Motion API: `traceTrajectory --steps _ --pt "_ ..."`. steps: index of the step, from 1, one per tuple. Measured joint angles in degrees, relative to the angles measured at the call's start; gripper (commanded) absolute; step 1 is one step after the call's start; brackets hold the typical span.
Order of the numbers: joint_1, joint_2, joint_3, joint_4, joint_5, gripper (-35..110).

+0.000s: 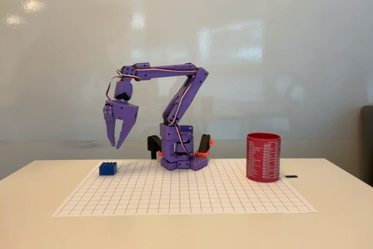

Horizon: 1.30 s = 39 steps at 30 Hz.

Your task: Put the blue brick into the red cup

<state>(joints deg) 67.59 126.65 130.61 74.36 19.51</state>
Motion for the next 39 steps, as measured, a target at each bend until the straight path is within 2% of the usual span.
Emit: traceTrajectory --steps 3,15,17,19,20,34,37,38,39 --pt "-2.1 -0.8 2.2 -0.8 1.0 -1" --pt "0.7 -2.9 9.1 -8.4 -0.1 1" --pt "1.1 -2.9 9.1 -9.3 -2.6 25" --pt "1.1 -2.9 9.1 -9.8 -5.8 65" --pt "0.4 -2.9 9.4 -10.5 -6.5 69" --pt "3.7 -7.8 15.4 -20.0 -6.8 65" --pt "5.1 -9.0 17.2 -22.3 -7.3 55" --pt "5.3 -9.1 17.8 -23.3 -7.5 46" --pt "5.2 -8.7 18.4 -24.0 -8.7 28"
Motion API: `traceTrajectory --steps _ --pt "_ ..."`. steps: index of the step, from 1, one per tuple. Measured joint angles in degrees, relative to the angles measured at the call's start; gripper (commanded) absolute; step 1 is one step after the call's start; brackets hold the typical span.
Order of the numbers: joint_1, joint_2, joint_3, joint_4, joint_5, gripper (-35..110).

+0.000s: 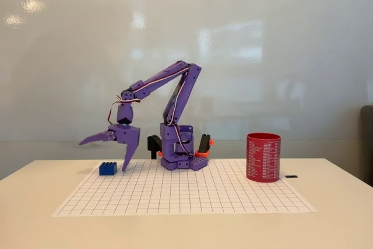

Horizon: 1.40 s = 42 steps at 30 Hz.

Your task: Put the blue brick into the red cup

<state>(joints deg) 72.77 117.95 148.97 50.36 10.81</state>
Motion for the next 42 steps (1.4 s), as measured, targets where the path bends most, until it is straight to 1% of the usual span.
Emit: traceTrajectory --steps 1,2,9,16,20,23,30,35,38,42 --pt "-0.1 -0.2 0.0 -0.4 -0.4 4" --pt "-0.3 -0.3 -0.1 -0.4 -1.1 0" --pt "-0.4 -0.4 -0.2 -0.7 -4.2 0" --pt "-0.8 -0.1 -0.1 -1.1 -3.7 -1" --pt "-1.6 -0.4 -1.2 -1.8 -1.1 -1" --pt "-4.0 -0.3 -5.9 -0.9 0.8 -1" --pt "-7.1 1.5 -23.6 7.2 1.8 -1" --pt "-15.3 2.8 -31.4 12.0 1.5 -1" --pt "-24.1 2.8 -33.3 14.9 1.8 -1" --pt "-38.5 2.8 -36.0 20.2 4.1 -1"
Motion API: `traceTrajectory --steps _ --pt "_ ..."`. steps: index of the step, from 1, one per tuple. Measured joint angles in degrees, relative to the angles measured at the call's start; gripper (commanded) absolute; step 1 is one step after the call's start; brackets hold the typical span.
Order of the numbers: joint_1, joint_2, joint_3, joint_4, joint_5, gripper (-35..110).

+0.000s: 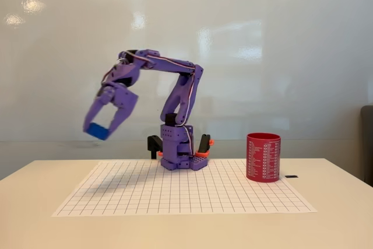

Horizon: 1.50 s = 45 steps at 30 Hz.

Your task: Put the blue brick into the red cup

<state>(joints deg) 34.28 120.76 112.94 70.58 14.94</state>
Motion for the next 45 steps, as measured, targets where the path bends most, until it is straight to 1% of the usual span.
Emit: traceTrajectory --steps 5,12,21,27,29,32,36,42,44,45 --pt "-18.8 2.4 -2.6 6.8 2.4 -1" --pt "-43.7 9.0 -3.3 12.5 2.5 -1" --pt "-81.8 11.7 -3.3 14.0 3.3 -1" --pt "-100.3 9.7 -3.3 14.0 3.1 -1" --pt "-104.1 9.2 -2.5 13.7 3.1 -1" --pt "-107.0 9.1 1.0 11.9 3.5 -1" --pt "-108.0 7.9 2.7 9.0 3.8 -1" --pt "-107.8 7.8 2.8 8.2 4.8 1" --pt "-107.8 7.8 2.8 7.9 4.7 35" --pt "-107.5 7.8 2.8 7.8 4.6 49"
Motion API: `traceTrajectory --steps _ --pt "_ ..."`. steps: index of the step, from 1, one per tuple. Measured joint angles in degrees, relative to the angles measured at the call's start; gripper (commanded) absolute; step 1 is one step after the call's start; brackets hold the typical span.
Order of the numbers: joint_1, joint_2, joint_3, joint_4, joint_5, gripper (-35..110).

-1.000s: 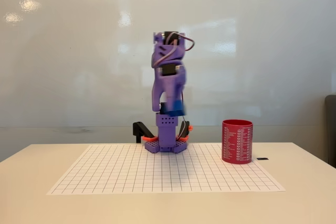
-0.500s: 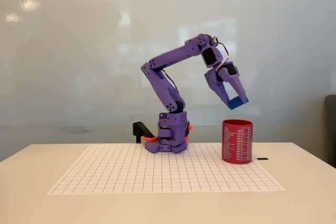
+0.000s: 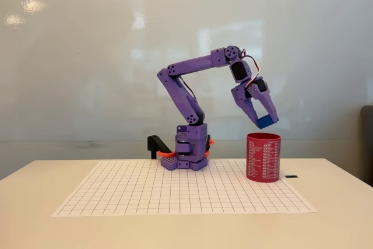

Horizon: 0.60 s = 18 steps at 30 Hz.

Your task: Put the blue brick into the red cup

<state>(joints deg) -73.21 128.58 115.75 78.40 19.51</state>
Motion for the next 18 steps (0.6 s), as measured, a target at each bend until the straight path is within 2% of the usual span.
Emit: traceTrajectory --steps 2,17,18 --pt "0.4 0.0 0.0 0.0 -0.2 56" --pt "1.2 -0.1 0.0 -0.5 -1.5 56" --pt "1.2 -0.1 0.0 -0.5 -1.5 50"
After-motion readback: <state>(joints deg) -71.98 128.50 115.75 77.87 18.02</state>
